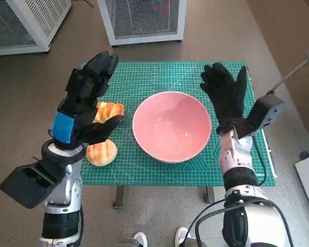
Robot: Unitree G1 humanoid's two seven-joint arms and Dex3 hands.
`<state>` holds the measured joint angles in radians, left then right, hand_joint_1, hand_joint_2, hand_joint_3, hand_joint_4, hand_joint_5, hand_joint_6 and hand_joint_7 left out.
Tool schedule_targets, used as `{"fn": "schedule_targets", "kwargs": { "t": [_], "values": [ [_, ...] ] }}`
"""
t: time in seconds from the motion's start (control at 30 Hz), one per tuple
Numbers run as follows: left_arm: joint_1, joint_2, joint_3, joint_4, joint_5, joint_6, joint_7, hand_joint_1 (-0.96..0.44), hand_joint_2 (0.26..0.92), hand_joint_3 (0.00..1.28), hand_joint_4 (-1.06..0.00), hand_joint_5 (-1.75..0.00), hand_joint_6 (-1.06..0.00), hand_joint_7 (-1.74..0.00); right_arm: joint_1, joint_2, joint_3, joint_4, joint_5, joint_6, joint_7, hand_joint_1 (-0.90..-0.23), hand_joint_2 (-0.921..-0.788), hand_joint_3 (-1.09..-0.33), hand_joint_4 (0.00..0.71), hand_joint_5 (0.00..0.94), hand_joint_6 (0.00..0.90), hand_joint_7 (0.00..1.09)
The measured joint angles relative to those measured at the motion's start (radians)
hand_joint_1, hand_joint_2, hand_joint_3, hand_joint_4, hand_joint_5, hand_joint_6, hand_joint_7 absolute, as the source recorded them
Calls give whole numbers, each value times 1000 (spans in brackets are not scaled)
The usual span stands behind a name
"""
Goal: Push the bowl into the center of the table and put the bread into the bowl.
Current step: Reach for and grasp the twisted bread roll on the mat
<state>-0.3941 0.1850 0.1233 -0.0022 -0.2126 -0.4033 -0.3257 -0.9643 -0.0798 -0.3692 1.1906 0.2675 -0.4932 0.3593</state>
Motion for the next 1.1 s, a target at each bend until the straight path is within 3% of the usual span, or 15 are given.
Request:
{"fn": "schedule_targets", "kwargs": {
  "t": [0.1,0.17,0.27,0.4,0.6,0.8,1.1],
  "values": [
    [-5,2,0,7,1,0,-1,-543,921,279,-246,-23,-100,-458,3,-2,14,-45,0,-64,23,-363,-882,-624,296,3,153,518],
    [-10,6,0,13,3,0,-1,-545,921,279,-246,-23,-100,-459,9,-4,21,-81,1,-105,43,-374,-887,-602,301,4,152,535],
    [-16,19,3,22,13,0,-1,-565,921,279,-244,-20,-99,-461,28,-4,32,-152,9,-157,89,-398,-910,-541,315,6,160,551],
    [-26,55,9,29,49,0,0,-587,921,278,-238,-15,-89,-458,71,-3,49,-268,34,-200,145,-412,-918,-507,338,14,168,556],
    [-38,167,17,25,167,37,2,-589,921,222,-150,-2,-34,-428,140,1,78,-438,84,-222,210,-422,-921,-485,368,25,172,560],
    [-43,296,24,-7,267,168,-4,-546,921,103,-68,0,-17,-388,197,1,100,-568,129,-219,249,-421,-921,-472,396,34,187,571],
    [-87,394,5,-7,396,270,2,-515,910,39,-74,-6,-54,-327,228,1,127,-663,162,-216,276,-410,-921,-472,368,11,181,573]
  ]
}}
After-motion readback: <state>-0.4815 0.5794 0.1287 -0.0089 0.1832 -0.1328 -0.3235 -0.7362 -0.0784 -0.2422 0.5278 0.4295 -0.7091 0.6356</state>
